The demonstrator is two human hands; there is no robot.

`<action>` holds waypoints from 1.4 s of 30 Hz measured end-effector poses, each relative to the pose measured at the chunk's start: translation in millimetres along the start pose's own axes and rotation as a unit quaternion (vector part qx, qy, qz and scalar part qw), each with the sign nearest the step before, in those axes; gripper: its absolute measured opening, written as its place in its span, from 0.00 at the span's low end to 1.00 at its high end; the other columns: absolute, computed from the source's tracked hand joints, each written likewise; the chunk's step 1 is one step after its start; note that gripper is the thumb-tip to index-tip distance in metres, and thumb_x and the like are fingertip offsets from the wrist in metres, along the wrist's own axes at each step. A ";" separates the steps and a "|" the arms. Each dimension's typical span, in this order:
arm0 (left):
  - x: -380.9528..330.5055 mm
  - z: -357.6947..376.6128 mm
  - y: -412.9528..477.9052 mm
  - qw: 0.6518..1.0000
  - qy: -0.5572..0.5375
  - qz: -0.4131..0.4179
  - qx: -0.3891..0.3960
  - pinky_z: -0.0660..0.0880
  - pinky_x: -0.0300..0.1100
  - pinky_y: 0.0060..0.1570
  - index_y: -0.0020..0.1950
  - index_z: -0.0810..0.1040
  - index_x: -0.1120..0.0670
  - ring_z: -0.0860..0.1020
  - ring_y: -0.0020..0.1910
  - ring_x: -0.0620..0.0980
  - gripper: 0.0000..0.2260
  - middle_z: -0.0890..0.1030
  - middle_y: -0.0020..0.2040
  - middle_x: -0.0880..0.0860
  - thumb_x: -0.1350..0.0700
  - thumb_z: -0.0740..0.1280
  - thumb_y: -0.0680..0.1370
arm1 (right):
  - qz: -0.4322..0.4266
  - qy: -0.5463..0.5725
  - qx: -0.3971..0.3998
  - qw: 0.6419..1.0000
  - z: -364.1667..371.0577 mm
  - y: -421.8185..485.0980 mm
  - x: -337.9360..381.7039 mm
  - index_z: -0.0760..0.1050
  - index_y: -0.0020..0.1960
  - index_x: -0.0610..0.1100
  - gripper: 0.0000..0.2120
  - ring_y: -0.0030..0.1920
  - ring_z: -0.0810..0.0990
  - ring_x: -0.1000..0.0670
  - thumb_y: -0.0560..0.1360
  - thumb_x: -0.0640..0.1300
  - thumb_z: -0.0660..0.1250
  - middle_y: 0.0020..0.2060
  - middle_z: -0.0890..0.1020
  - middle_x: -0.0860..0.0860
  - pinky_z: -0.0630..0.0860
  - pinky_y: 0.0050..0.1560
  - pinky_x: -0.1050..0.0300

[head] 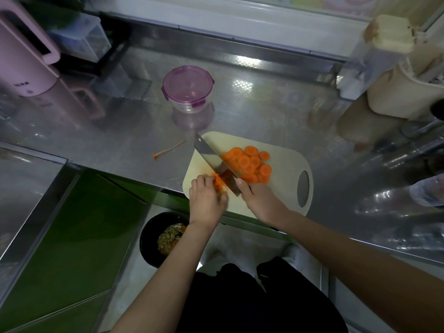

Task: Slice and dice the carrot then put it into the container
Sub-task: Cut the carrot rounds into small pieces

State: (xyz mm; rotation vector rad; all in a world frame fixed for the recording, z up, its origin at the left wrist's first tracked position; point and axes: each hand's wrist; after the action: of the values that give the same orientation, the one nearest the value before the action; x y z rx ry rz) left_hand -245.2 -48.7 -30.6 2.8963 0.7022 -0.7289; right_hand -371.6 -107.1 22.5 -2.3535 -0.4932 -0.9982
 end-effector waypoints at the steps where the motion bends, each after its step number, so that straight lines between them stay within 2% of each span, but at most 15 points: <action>1: 1.3 -0.6 0.1 1.000 -0.005 0.005 -0.002 0.64 0.46 0.58 0.61 0.73 0.62 0.69 0.56 0.58 0.19 0.73 0.57 0.60 0.54 0.68 0.73 | -0.003 -0.003 0.002 1.000 0.5 -0.9 1.3 0.60 0.36 0.57 0.16 0.34 0.67 0.61 0.83 0.50 0.51 0.31 0.67 0.59 0.62 0.38 0.68; 4: 6.7 -1.7 -0.7 1.000 -0.008 0.022 -0.010 0.67 0.48 0.57 0.59 0.74 0.63 0.71 0.54 0.59 0.16 0.74 0.54 0.61 0.59 0.69 0.73 | 0.002 0.003 0.014 1.000 4.5 0.6 -1.6 0.73 0.45 0.47 0.16 0.44 0.75 0.51 0.82 0.52 0.51 0.39 0.76 0.51 0.70 0.50 0.55; 6: 9.1 -3.0 -0.4 1.000 -0.002 0.028 -0.007 0.69 0.50 0.56 0.58 0.75 0.63 0.71 0.53 0.60 0.15 0.75 0.53 0.61 0.60 0.69 0.73 | 0.008 0.004 0.019 1.000 6.8 2.8 -1.9 0.75 0.50 0.38 0.23 0.47 0.77 0.45 0.82 0.54 0.51 0.43 0.79 0.44 0.73 0.55 0.47; 9: 9.8 -5.7 1.4 0.999 0.009 0.038 -0.007 0.73 0.53 0.51 0.56 0.78 0.63 0.73 0.49 0.61 0.13 0.76 0.49 0.61 0.62 0.69 0.72 | 0.013 -0.003 0.022 1.000 8.6 4.5 0.2 0.75 0.53 0.33 0.28 0.49 0.78 0.42 0.81 0.57 0.50 0.46 0.80 0.39 0.73 0.56 0.43; 12: 10.7 -7.6 3.3 0.998 0.018 0.050 -0.016 0.75 0.52 0.44 0.49 0.80 0.63 0.75 0.43 0.61 0.08 0.77 0.42 0.61 0.66 0.70 0.70 | 0.025 -0.009 0.028 0.999 8.5 6.5 1.8 0.76 0.52 0.33 0.28 0.48 0.78 0.42 0.81 0.57 0.50 0.46 0.80 0.39 0.73 0.55 0.45; 15: 10.6 -7.7 5.7 0.998 0.022 0.050 -0.011 0.77 0.50 0.39 0.43 0.81 0.63 0.75 0.39 0.60 0.06 0.76 0.37 0.59 0.68 0.71 0.67 | 0.044 -0.039 0.042 0.997 8.0 7.4 3.1 0.71 0.35 0.38 0.27 0.35 0.74 0.47 0.82 0.55 0.50 0.31 0.75 0.44 0.70 0.43 0.54; 17: 10.3 -6.9 6.8 0.999 0.020 0.045 -0.003 0.77 0.48 0.37 0.42 0.82 0.62 0.76 0.38 0.59 0.07 0.75 0.36 0.58 0.69 0.72 0.66 | 0.049 -0.064 0.049 0.996 6.8 7.4 7.9 0.65 0.30 0.42 0.26 0.30 0.69 0.49 0.82 0.55 0.50 0.26 0.69 0.48 0.64 0.38 0.55; 23: 11.4 -9.4 9.6 0.999 0.007 0.045 0.007 0.76 0.46 0.35 0.41 0.82 0.62 0.77 0.38 0.59 0.09 0.76 0.35 0.58 0.70 0.72 0.63 | 0.065 -0.105 0.060 0.991 9.6 13.1 12.6 0.62 0.28 0.43 0.27 0.28 0.66 0.49 0.82 0.55 0.49 0.25 0.67 0.47 0.63 0.35 0.56; 26: 11.7 -11.1 10.3 0.999 0.000 0.049 0.008 0.76 0.46 0.33 0.40 0.82 0.63 0.77 0.38 0.59 0.08 0.76 0.35 0.58 0.71 0.73 0.63 | 0.046 -0.109 0.046 0.992 15.8 13.2 10.5 0.63 0.28 0.45 0.26 0.35 0.75 0.41 0.82 0.54 0.50 0.30 0.75 0.41 0.66 0.35 0.55; 28: 12.4 -11.6 10.0 0.999 -0.003 0.053 0.009 0.77 0.45 0.34 0.41 0.82 0.63 0.78 0.38 0.59 0.08 0.77 0.36 0.58 0.71 0.73 0.64 | 0.041 -0.106 0.037 0.993 17.9 13.7 6.6 0.64 0.28 0.44 0.26 0.37 0.76 0.40 0.82 0.54 0.50 0.30 0.76 0.41 0.68 0.37 0.54; 30: 13.3 -11.4 9.8 0.998 -0.002 0.057 0.010 0.77 0.45 0.34 0.41 0.82 0.63 0.77 0.38 0.59 0.09 0.77 0.36 0.58 0.71 0.73 0.63 | 0.042 -0.099 0.041 0.993 17.6 14.9 4.2 0.65 0.29 0.43 0.26 0.34 0.75 0.43 0.82 0.54 0.50 0.26 0.72 0.46 0.67 0.36 0.54; 33: 13.7 -10.4 9.1 0.998 -0.002 0.060 0.011 0.77 0.44 0.34 0.43 0.82 0.63 0.77 0.38 0.58 0.10 0.77 0.36 0.57 0.70 0.73 0.63 | 0.038 -0.069 0.044 0.996 13.5 18.3 5.3 0.62 0.29 0.47 0.24 0.28 0.67 0.51 0.82 0.53 0.50 0.25 0.67 0.51 0.62 0.33 0.56; 36: 14.0 -11.8 7.7 0.997 -0.007 0.072 0.008 0.77 0.45 0.36 0.44 0.82 0.62 0.77 0.40 0.58 0.08 0.77 0.38 0.58 0.68 0.73 0.66 | 0.045 -0.032 0.048 0.997 6.6 22.9 4.8 0.62 0.30 0.49 0.23 0.29 0.66 0.57 0.82 0.52 0.50 0.26 0.67 0.53 0.62 0.34 0.59; 38: 14.7 -13.0 7.0 0.997 -0.018 0.070 0.012 0.78 0.47 0.41 0.47 0.82 0.63 0.77 0.44 0.59 0.07 0.78 0.42 0.58 0.66 0.71 0.70 | 0.052 -0.022 0.051 0.997 3.6 23.9 2.2 0.64 0.29 0.46 0.25 0.29 0.68 0.55 0.82 0.53 0.50 0.25 0.68 0.51 0.63 0.36 0.58; 42: 14.9 -14.9 7.9 0.998 -0.039 0.039 0.028 0.75 0.50 0.51 0.56 0.80 0.63 0.74 0.51 0.59 0.12 0.78 0.48 0.60 0.65 0.68 0.73 | 0.023 -0.037 0.052 0.998 4.6 17.0 3.7 0.62 0.29 0.48 0.24 0.28 0.66 0.57 0.82 0.51 0.51 0.25 0.67 0.52 0.60 0.31 0.62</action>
State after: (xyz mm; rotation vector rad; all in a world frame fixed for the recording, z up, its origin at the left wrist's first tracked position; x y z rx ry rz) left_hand -223.6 -47.0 -24.7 2.9073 0.5674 -0.8590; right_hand -357.9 -117.4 17.0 -2.3046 -0.5038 -0.8466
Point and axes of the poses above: each hand's wrist, its own y-axis towards the middle knuckle, its own z-axis out of the palm, x = y × z
